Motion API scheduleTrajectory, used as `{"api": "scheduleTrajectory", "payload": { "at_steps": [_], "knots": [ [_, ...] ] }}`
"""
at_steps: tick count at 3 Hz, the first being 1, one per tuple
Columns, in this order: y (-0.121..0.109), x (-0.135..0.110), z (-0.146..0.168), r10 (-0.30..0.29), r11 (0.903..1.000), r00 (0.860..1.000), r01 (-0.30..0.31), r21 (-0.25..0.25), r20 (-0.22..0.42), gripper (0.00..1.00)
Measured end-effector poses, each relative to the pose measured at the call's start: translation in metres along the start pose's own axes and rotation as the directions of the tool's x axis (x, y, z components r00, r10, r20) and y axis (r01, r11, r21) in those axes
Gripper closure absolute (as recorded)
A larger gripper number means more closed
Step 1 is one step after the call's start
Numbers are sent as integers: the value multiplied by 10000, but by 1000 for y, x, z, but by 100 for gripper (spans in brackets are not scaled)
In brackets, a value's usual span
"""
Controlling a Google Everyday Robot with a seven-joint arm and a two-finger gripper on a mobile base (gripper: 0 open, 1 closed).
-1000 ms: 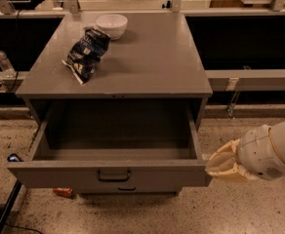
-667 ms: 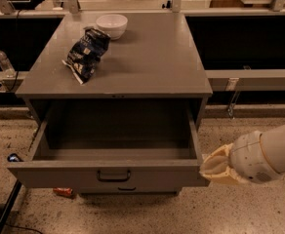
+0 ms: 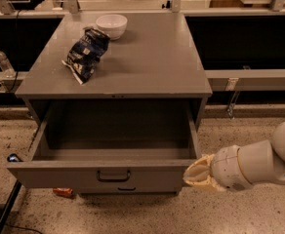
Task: Close top drawer
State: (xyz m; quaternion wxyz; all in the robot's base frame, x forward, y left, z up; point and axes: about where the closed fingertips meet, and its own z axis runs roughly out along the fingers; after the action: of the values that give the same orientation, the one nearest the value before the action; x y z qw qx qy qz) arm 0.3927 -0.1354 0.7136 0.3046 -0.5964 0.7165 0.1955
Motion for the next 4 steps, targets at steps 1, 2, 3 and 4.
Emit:
{"api": "scheduleTrajectory", "payload": {
  "at_steps": [1, 2, 3, 4],
  "knots": [
    [1, 7, 32, -423, 9991, 9984, 422, 24, 371, 100],
    [-1, 8, 48, -972, 9933, 9948, 950, 664, 299, 100],
    [-19, -1, 58, -1911, 9701, 9816, 1885, 1529, 21, 100],
    [-32, 0, 76, -2086, 9580, 9778, 2078, 1978, -170, 100]
  ]
}}
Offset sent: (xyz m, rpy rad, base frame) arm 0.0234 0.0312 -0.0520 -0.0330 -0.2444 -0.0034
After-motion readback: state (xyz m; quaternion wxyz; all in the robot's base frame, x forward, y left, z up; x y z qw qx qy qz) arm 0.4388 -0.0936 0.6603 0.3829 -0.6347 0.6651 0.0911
